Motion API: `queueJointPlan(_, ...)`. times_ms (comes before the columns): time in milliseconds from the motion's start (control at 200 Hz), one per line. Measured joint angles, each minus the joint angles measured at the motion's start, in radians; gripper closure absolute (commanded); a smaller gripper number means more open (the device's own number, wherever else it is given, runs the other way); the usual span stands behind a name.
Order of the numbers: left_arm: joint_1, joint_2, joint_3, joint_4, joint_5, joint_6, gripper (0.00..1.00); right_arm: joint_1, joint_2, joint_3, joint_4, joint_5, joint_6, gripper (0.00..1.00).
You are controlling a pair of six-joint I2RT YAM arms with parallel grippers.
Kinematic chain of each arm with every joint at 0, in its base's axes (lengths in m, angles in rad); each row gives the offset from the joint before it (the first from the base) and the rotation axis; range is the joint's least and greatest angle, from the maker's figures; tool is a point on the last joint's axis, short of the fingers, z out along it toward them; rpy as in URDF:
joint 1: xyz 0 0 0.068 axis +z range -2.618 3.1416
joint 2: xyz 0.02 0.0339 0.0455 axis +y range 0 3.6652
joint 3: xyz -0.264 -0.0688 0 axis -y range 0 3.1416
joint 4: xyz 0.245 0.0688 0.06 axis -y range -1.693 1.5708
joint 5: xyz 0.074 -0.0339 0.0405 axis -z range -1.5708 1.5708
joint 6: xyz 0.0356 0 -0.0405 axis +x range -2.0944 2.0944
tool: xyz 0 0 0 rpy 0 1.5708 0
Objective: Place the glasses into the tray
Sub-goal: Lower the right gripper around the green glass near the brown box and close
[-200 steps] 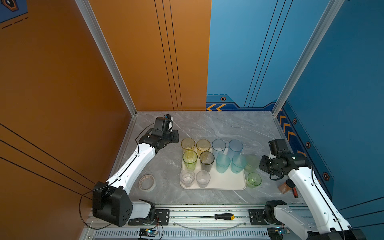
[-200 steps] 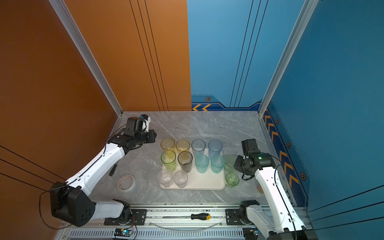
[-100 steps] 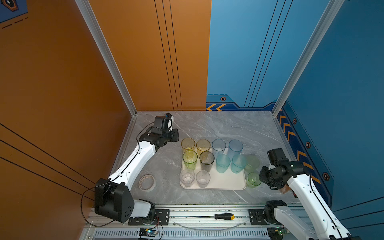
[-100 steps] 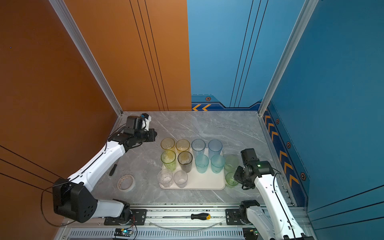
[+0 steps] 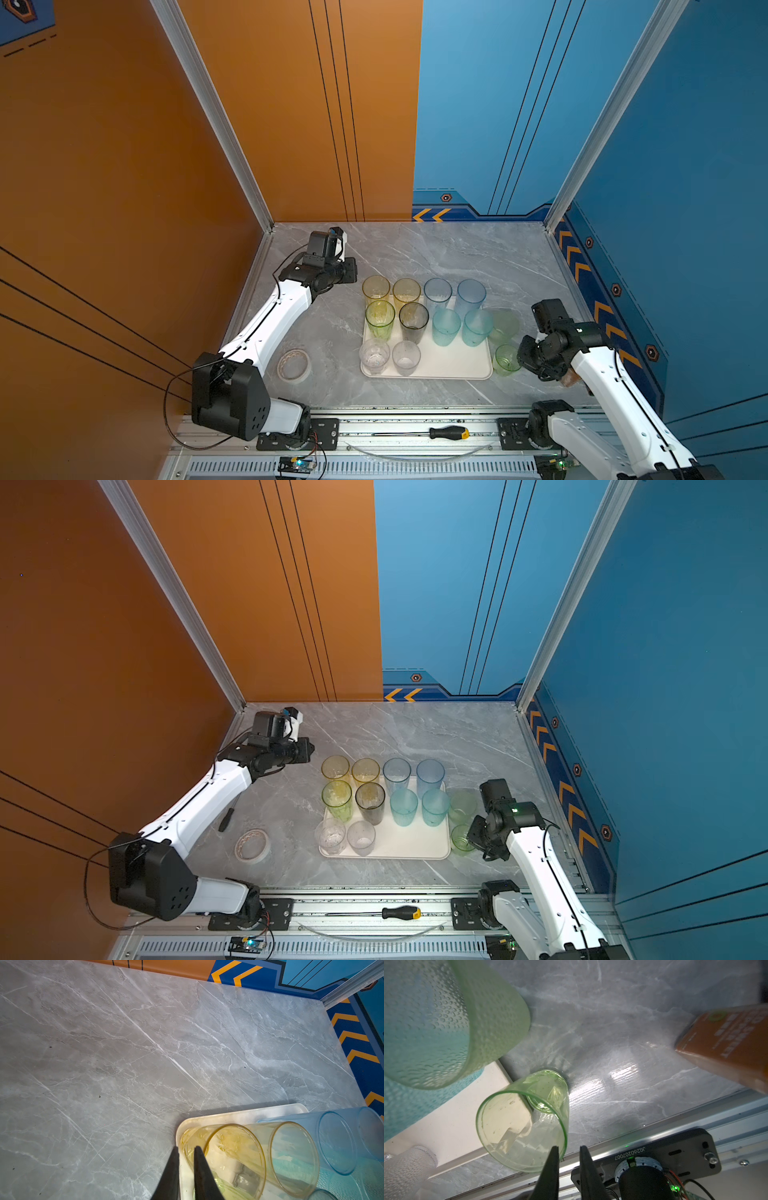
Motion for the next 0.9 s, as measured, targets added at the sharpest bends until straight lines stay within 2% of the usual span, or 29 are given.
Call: queueJointPlan(901,0.021,0.003,0.000,0.001,0.016,0.011,0.84,-0.002,0.058,-0.033,0.072,-0.023,0.008,0.87)
